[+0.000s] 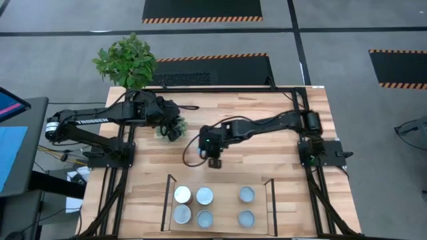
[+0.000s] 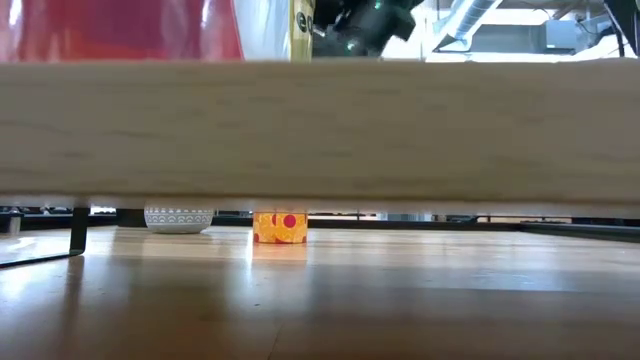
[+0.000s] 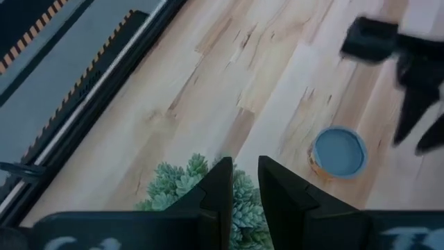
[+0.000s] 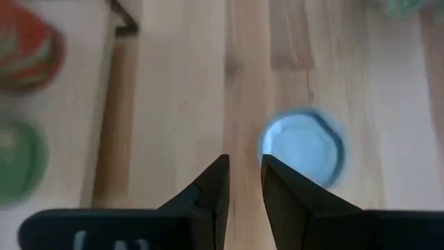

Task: Pick and place cans onto a shelf
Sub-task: Put the canned pineapple on the shelf

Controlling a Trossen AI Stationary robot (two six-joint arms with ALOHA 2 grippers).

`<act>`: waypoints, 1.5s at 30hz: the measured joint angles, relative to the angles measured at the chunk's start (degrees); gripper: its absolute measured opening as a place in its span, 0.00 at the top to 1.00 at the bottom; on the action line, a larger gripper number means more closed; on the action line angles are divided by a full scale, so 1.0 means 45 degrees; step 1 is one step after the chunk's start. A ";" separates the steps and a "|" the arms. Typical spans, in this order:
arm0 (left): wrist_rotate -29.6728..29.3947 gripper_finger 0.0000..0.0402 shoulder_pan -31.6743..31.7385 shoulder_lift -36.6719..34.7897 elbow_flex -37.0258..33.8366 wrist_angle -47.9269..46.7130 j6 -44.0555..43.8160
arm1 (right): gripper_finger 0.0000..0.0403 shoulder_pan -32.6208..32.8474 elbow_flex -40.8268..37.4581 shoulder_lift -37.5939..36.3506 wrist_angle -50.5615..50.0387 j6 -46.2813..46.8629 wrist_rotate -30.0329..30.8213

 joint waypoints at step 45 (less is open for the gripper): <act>-0.0130 0.85 -0.0003 -0.0003 -0.0001 -0.1373 0.0126 | 0.74 -0.0713 0.0251 0.1819 0.2211 0.1950 0.2107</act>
